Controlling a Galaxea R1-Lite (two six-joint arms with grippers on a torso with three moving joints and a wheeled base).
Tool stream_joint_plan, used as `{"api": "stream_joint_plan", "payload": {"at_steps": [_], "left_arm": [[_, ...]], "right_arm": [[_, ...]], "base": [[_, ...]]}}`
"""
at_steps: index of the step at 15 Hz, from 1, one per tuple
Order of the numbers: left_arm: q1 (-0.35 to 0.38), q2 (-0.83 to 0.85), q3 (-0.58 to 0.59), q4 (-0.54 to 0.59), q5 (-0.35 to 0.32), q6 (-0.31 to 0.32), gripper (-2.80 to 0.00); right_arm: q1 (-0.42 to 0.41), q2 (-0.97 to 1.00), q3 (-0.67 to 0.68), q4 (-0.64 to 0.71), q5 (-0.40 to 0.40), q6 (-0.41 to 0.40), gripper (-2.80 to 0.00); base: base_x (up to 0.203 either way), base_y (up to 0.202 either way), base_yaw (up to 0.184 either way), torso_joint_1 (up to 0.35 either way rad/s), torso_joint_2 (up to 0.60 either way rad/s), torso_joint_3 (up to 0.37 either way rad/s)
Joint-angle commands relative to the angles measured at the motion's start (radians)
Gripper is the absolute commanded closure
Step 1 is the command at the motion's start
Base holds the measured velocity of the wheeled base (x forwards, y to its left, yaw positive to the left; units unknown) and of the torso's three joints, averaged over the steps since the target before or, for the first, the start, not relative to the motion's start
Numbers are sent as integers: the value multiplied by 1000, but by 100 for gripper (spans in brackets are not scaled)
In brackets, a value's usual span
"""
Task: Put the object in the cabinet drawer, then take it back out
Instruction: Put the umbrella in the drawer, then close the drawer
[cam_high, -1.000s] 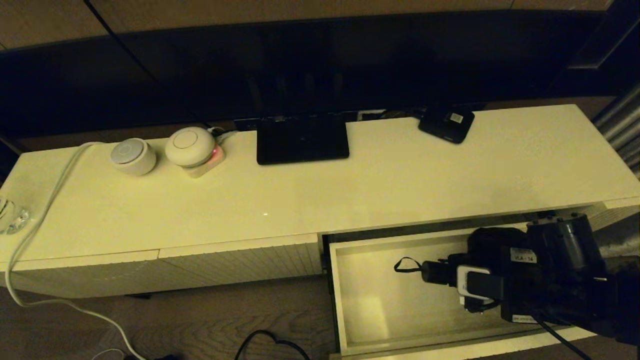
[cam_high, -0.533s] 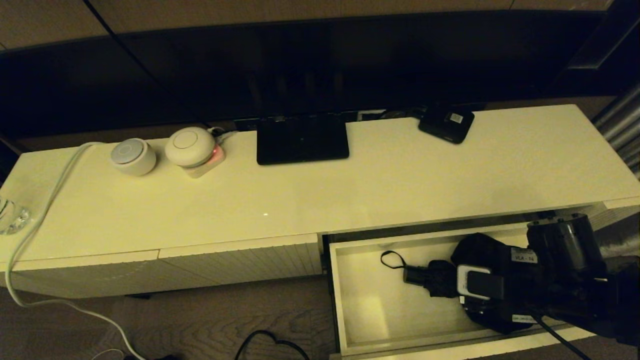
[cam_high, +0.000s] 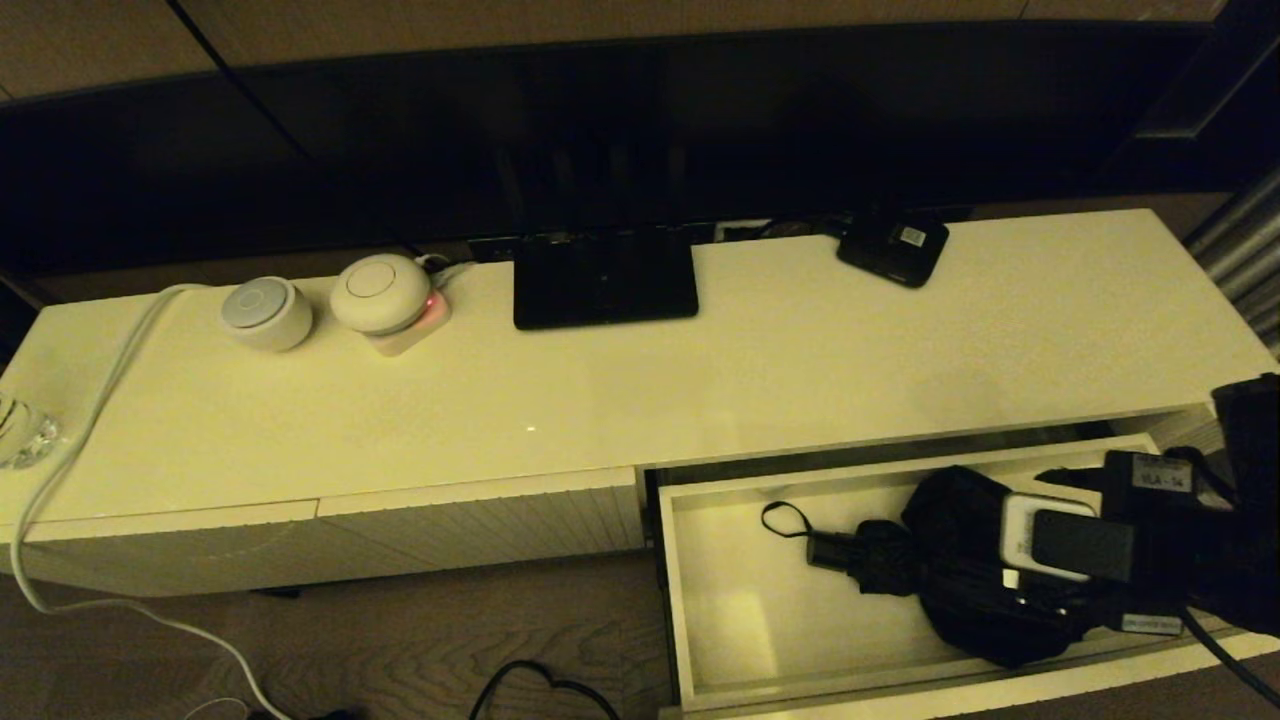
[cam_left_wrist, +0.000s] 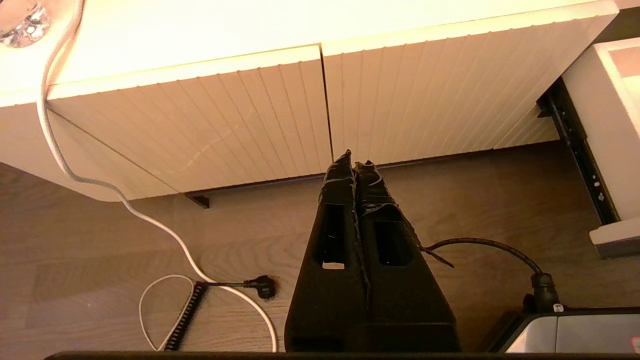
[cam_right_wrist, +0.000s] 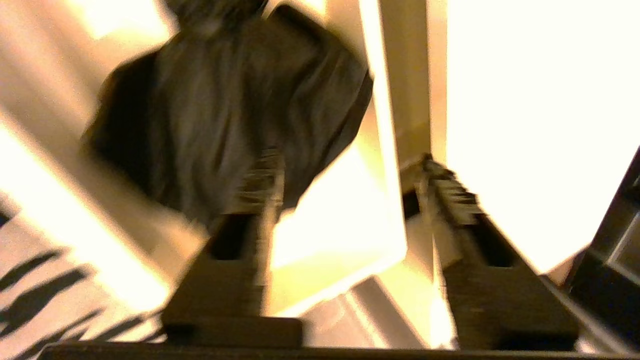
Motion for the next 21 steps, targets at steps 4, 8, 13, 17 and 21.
{"api": "stream_joint_plan", "payload": {"at_steps": [4,8,13,17,21], "left_arm": [[0,0,3,0,0,-1,0],[0,0,3,0,0,0,0],[0,0,3,0,0,0,0],[0,0,3,0,0,0,0],[0,0,3,0,0,0,0]], "right_arm": [[77,-262,67,284,47,90,0],[114,-268,242,292,138,123,0],[126,-83,276,265,150,125,0],[144,42,321,139,152,122,0],[148,112,357,5,147,120,0]], "base": [[0,0,0,0,0,0],[0,0,0,0,0,0],[0,0,0,0,0,0],[0,0,0,0,0,0],[0,0,0,0,0,0]]}}
